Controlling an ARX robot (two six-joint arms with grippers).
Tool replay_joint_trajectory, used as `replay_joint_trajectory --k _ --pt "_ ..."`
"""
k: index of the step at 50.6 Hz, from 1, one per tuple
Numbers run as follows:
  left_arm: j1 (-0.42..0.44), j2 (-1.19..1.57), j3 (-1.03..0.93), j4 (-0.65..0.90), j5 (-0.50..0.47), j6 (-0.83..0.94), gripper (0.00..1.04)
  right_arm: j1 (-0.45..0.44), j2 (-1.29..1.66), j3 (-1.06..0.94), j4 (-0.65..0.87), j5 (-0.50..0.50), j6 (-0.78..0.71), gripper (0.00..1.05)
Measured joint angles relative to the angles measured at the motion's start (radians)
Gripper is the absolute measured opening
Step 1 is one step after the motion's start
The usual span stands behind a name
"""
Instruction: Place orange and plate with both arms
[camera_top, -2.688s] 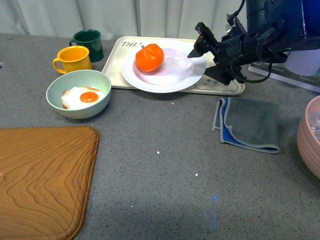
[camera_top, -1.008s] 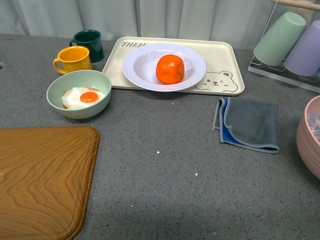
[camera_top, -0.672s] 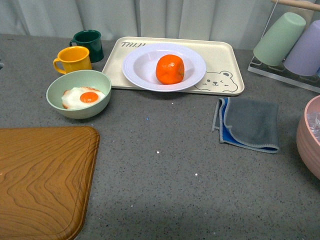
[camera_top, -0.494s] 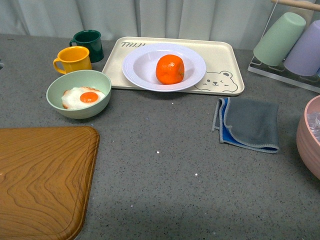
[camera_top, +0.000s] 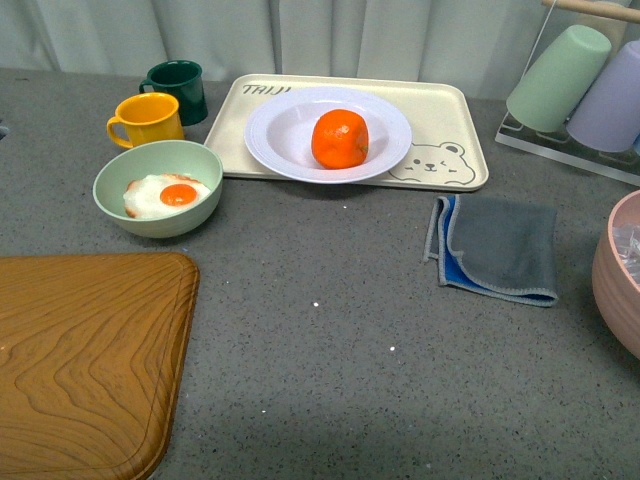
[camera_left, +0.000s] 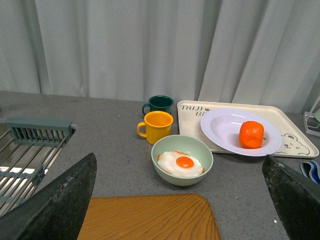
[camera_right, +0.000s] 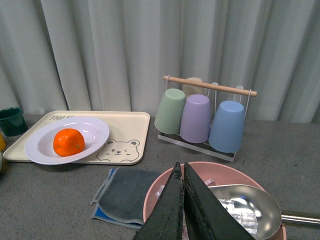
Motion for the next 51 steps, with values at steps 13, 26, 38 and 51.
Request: replay_joint_trajectory --k 13,26,38,51 --pt "0.0 0.0 0.0 0.0 0.0 0.0 0.98 0.0 0.0 0.0 -0.002 0.0 -0.001 0.25" --pt "0.0 0.0 0.0 0.0 0.0 0.0 0.98 0.0 -0.001 0.0 -0.002 0.0 -0.001 0.71" --pt "0.0 0.0 0.0 0.0 0.0 0.0 0.98 0.0 -0.001 0.0 -0.002 0.0 -0.001 0.94" --pt "0.0 0.0 0.0 0.0 0.0 0.0 0.98 0.0 -0.001 0.0 -0.002 0.0 -0.001 0.95"
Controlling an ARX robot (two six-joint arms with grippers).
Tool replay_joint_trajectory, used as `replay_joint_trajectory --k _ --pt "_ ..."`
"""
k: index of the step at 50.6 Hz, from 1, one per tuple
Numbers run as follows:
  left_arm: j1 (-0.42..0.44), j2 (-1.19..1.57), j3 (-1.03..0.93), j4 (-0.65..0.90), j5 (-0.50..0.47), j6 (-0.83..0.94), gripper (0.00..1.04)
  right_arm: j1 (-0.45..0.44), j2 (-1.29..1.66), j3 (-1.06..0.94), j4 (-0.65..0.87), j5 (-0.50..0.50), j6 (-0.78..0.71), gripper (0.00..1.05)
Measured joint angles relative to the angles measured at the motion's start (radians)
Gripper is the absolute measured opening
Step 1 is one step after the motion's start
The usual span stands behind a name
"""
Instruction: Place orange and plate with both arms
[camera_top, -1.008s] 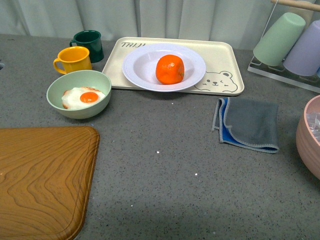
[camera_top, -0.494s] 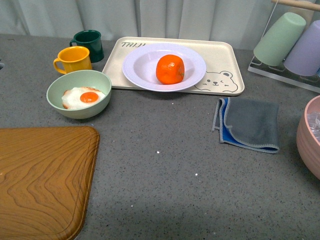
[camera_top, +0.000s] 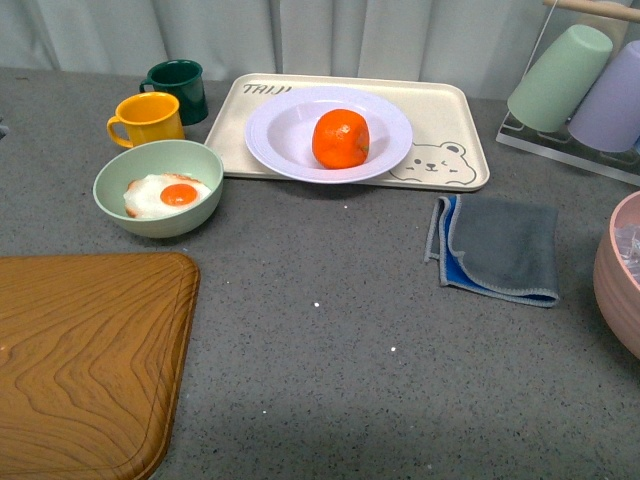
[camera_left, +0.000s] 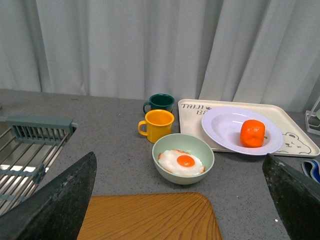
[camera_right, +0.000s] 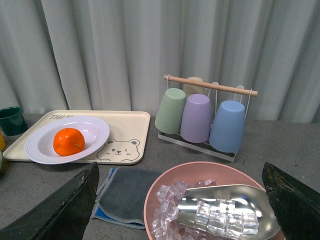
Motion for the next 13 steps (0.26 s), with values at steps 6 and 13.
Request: replay_joint_trajectory --k 6,13 --pt "0.0 0.0 0.0 0.0 0.0 0.0 0.98 0.0 0.0 0.0 0.0 0.0 0.0 0.95" --pt "0.0 0.0 0.0 0.0 0.0 0.0 0.98 0.0 0.0 0.0 0.0 0.0 0.0 0.95"
